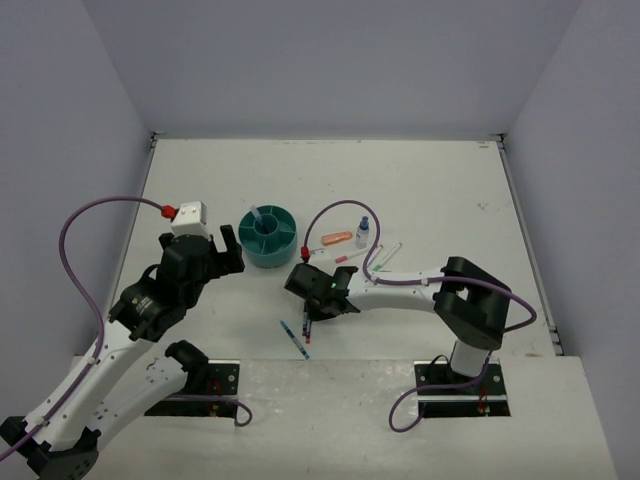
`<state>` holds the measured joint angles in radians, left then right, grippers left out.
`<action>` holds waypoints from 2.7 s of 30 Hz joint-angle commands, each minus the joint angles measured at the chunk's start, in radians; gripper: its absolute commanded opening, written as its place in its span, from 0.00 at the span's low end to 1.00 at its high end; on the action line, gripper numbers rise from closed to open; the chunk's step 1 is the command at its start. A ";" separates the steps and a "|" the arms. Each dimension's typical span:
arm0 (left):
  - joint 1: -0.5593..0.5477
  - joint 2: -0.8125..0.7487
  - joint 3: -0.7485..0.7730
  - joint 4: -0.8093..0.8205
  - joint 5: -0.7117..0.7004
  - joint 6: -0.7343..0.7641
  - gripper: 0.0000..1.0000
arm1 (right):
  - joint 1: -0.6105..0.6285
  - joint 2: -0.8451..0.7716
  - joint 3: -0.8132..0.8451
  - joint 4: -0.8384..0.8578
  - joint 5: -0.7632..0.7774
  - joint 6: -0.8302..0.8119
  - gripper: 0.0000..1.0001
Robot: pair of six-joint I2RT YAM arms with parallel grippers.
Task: Sort the stationery into containers
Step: Move the pen to the center of the board, then pick up the pen from the center of the board.
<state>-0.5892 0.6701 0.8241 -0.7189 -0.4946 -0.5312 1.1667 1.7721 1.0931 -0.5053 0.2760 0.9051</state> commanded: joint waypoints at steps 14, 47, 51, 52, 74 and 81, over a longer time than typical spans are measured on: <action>0.003 -0.013 -0.010 0.041 -0.013 0.002 1.00 | 0.011 0.020 0.074 0.033 -0.020 0.013 0.21; 0.004 0.027 0.031 -0.028 -0.058 -0.103 1.00 | 0.006 -0.020 -0.088 -0.037 -0.015 0.017 0.14; 0.003 0.051 0.036 -0.030 -0.009 -0.208 1.00 | 0.000 -0.032 -0.096 -0.047 -0.021 -0.008 0.02; 0.004 0.053 0.037 -0.026 0.024 -0.232 1.00 | -0.002 -0.041 -0.097 -0.055 -0.016 -0.014 0.00; -0.245 0.537 -0.126 0.227 -0.004 -0.673 0.39 | -0.102 -0.489 -0.171 -0.154 0.109 -0.181 0.00; -0.245 0.711 -0.031 0.179 0.021 -0.682 0.42 | -0.104 -0.516 -0.203 -0.150 0.132 -0.175 0.00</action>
<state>-0.8318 1.3277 0.7220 -0.5353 -0.4423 -1.1714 1.0645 1.2888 0.9072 -0.6457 0.3577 0.7395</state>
